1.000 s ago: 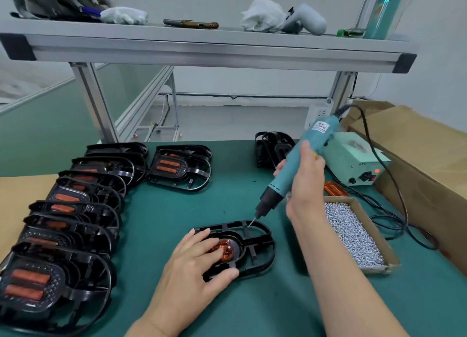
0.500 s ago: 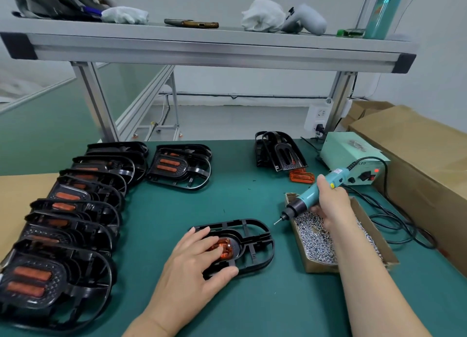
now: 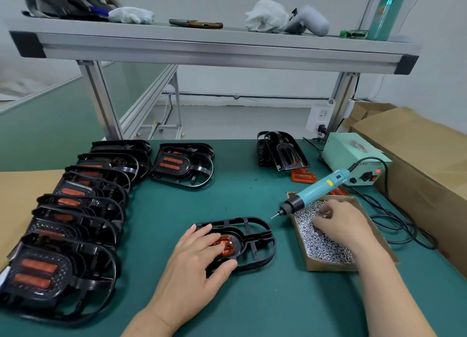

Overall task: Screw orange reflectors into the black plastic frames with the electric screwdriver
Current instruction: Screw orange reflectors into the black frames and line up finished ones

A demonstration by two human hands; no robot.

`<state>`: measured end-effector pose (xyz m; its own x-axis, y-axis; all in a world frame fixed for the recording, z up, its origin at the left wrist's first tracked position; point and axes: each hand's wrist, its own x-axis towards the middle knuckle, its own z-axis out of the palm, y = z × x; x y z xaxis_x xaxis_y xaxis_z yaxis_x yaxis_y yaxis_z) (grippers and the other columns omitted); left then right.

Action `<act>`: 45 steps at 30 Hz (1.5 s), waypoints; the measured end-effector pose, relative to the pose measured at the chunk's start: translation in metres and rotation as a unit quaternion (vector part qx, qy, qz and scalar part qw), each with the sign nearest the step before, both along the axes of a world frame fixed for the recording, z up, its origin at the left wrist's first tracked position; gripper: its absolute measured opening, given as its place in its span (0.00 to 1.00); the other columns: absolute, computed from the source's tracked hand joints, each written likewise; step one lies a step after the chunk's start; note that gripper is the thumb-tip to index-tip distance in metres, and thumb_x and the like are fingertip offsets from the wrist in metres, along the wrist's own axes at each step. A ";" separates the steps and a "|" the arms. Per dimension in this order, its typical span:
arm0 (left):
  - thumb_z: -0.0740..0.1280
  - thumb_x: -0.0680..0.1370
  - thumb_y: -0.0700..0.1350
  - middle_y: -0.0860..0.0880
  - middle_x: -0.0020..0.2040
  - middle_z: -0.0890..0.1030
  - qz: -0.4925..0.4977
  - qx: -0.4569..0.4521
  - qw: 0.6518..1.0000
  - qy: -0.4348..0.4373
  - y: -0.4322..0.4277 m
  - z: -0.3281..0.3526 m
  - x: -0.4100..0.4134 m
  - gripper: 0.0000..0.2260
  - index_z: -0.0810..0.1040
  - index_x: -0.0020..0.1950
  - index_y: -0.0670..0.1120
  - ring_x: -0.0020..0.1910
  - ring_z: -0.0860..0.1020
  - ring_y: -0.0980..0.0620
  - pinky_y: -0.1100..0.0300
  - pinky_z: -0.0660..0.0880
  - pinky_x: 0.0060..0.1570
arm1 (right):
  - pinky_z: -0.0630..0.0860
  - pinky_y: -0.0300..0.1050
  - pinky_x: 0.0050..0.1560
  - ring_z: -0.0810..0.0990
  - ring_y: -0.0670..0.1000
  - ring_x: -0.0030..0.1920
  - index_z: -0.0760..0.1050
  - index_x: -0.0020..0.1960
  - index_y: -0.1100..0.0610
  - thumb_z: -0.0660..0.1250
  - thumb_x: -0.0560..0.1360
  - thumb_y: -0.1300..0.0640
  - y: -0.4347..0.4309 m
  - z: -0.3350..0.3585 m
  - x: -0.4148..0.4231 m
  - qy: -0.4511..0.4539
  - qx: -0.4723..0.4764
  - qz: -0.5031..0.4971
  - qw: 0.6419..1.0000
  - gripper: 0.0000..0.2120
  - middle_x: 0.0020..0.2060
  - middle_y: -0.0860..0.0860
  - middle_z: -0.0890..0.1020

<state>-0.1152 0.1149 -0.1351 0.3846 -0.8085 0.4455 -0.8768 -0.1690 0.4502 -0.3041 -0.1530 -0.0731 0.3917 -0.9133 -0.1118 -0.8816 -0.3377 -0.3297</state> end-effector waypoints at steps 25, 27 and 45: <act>0.74 0.75 0.41 0.60 0.44 0.83 -0.006 -0.089 0.983 0.161 0.000 0.054 -0.014 0.05 0.87 0.45 0.51 0.48 0.80 0.57 0.65 0.75 0.48 | 0.78 0.45 0.41 0.81 0.46 0.27 0.78 0.42 0.52 0.72 0.76 0.56 0.022 0.020 0.001 -0.118 -0.025 -0.031 0.992 0.05 0.23 0.46 0.81; 0.75 0.75 0.39 0.60 0.44 0.84 -0.002 -0.102 0.974 0.200 -0.002 0.055 -0.018 0.07 0.87 0.46 0.51 0.49 0.81 0.56 0.67 0.75 0.47 | 0.77 0.44 0.35 0.81 0.45 0.26 0.77 0.48 0.52 0.71 0.76 0.58 0.034 0.025 0.004 -0.207 -0.010 -0.033 0.978 0.04 0.26 0.47 0.83; 0.75 0.73 0.36 0.57 0.40 0.83 0.052 -0.229 0.946 0.222 -0.010 0.072 -0.028 0.09 0.85 0.41 0.51 0.43 0.82 0.55 0.71 0.74 0.45 | 0.71 0.40 0.29 0.73 0.49 0.24 0.77 0.52 0.55 0.66 0.81 0.59 0.163 0.004 0.085 -0.589 0.248 0.054 0.767 0.02 0.28 0.50 0.80</act>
<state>-0.1428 0.1052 -0.0628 0.6823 -0.5182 0.5156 -0.5735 0.0580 0.8172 -0.2191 0.0104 -0.0692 0.5579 -0.8281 0.0541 0.1503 0.0367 -0.9880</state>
